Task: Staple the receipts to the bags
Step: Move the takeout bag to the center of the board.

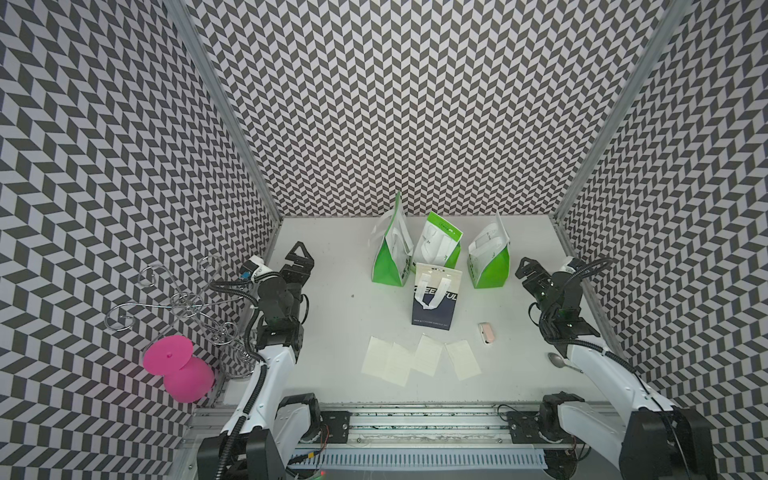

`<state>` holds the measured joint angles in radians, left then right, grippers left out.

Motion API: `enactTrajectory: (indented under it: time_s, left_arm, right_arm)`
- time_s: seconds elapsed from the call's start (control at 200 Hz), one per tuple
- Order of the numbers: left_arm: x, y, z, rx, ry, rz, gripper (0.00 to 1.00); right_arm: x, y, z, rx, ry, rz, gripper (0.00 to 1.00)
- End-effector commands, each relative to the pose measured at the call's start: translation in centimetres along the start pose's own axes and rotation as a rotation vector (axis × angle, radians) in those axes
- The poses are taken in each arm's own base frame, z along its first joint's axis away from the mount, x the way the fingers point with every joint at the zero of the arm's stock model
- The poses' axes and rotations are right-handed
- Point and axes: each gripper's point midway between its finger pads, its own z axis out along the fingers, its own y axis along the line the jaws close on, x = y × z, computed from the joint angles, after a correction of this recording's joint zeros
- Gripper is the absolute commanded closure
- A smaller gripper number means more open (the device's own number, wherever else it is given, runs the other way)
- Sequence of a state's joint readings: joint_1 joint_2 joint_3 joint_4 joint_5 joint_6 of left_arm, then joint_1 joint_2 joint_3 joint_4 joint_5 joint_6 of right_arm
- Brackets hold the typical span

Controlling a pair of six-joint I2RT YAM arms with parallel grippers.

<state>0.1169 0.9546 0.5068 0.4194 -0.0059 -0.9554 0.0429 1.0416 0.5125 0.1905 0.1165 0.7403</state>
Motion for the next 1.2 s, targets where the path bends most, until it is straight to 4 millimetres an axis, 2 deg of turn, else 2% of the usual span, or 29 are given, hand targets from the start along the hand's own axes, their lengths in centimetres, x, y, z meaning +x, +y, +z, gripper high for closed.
enactTrajectory:
  time_s: [0.0,0.366,0.566,0.726,0.881,0.936,1.067,1.197]
  left_arm:
    - [2.5,-0.5,-0.5,0.043,0.107,-0.031,0.00]
    - [9.0,-3.8,-3.0,0.147,0.305,0.047,0.00]
    - [11.5,-7.2,-4.9,0.266,0.464,0.095,0.00]
    - [12.8,-11.0,-7.8,0.465,0.602,0.151,0.00]
    - [13.1,-16.3,-10.7,0.683,0.681,0.258,0.03]
    - [13.7,-17.8,-11.3,0.735,0.716,0.318,0.03]
    - [15.9,-20.3,-12.0,0.823,0.798,0.405,0.03]
    - [18.4,-21.9,-11.3,0.850,0.842,0.451,0.05]
  right_arm:
    - [1.6,1.3,-0.9,-0.085,0.091,-0.033,0.00]
    - [2.7,3.1,-2.1,-0.166,0.155,-0.120,0.00]
    - [3.3,5.8,-3.3,-0.272,0.197,-0.168,0.00]
    - [5.6,9.8,-6.0,-0.404,0.237,-0.289,0.04]
    - [7.2,14.0,-10.0,-0.593,0.256,-0.405,0.13]
    - [7.7,15.1,-11.4,-0.661,0.266,-0.442,0.16]
    - [8.6,16.7,-13.5,-0.807,0.284,-0.494,0.23]
    - [9.0,17.5,-13.8,-0.844,0.290,-0.516,0.30]
